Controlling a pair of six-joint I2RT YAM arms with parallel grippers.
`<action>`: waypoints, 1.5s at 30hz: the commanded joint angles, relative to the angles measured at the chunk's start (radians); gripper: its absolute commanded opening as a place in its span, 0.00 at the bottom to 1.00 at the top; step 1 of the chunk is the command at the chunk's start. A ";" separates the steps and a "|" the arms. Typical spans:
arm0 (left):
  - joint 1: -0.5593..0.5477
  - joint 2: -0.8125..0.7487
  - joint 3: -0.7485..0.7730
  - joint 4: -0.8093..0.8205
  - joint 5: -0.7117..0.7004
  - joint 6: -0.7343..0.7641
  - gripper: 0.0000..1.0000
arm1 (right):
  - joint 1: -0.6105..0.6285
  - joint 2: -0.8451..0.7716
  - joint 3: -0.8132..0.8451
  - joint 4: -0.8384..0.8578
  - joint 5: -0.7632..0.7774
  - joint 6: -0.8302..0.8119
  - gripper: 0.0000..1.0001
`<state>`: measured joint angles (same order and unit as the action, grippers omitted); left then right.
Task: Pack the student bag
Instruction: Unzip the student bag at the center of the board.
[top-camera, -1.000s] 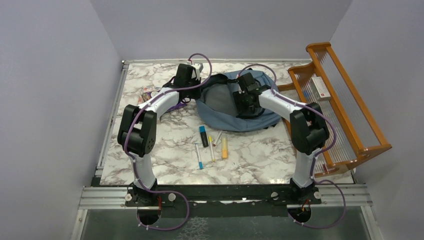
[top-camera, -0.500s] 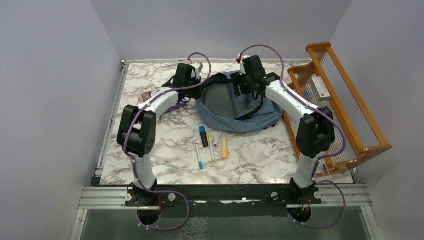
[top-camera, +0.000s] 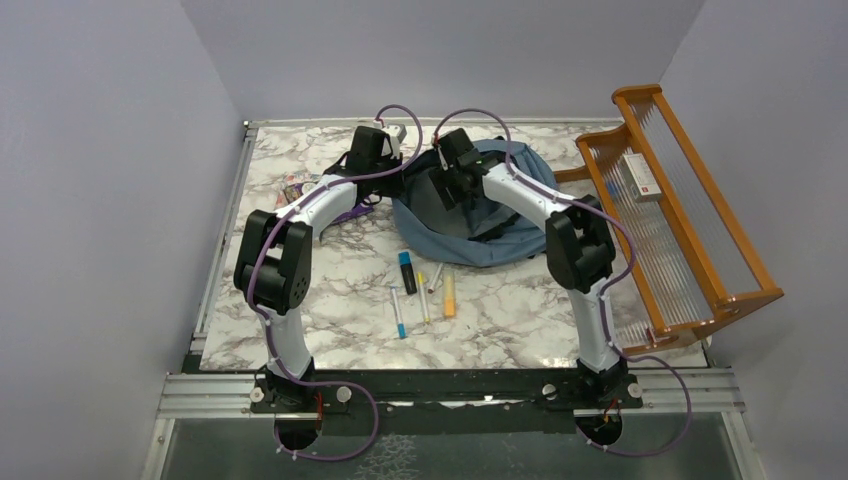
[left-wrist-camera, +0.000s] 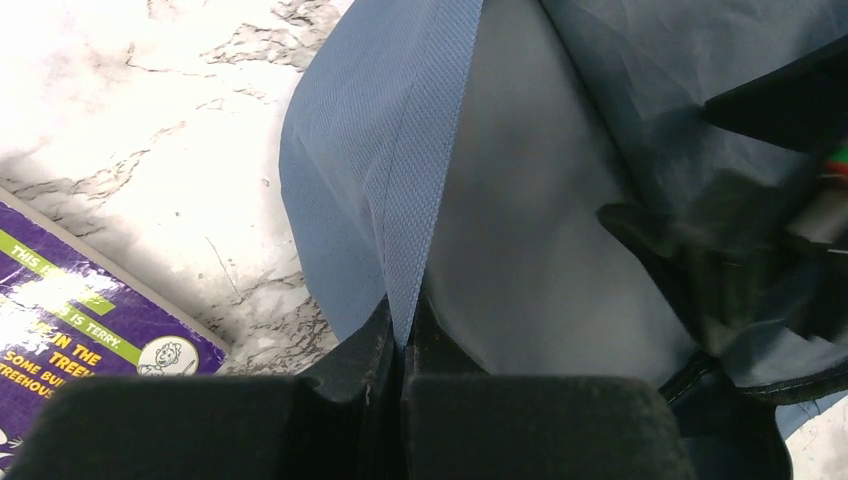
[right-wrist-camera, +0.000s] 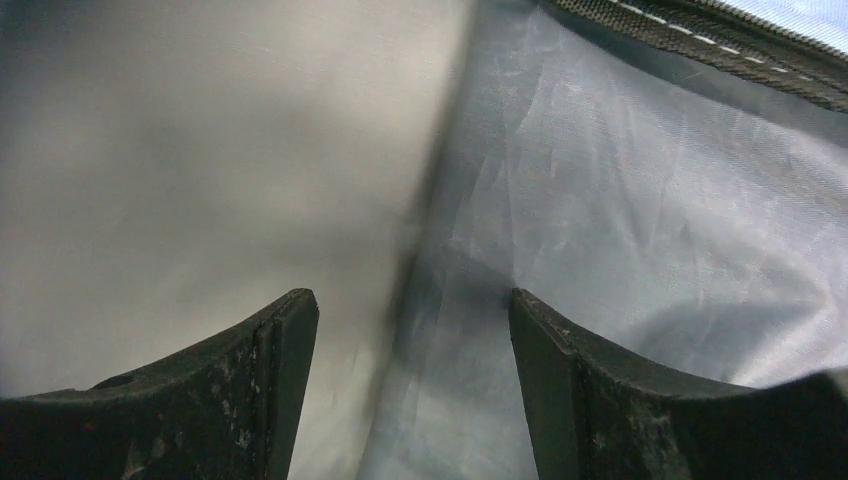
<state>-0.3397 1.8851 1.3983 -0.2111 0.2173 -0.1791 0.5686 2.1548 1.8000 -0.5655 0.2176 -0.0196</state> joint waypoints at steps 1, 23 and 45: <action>0.009 -0.043 -0.002 0.032 0.030 -0.008 0.00 | 0.011 0.087 0.059 -0.070 0.207 -0.030 0.75; 0.017 -0.041 0.002 0.028 0.056 -0.037 0.00 | 0.010 -0.066 0.019 0.128 0.220 -0.122 0.01; 0.097 -0.029 -0.032 0.105 0.112 -0.224 0.00 | -0.269 0.001 0.402 0.079 -0.604 -0.106 0.00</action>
<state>-0.2424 1.8412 1.4067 -0.1642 0.2920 -0.3573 0.3817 2.1368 2.1635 -0.5194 -0.0830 -0.1673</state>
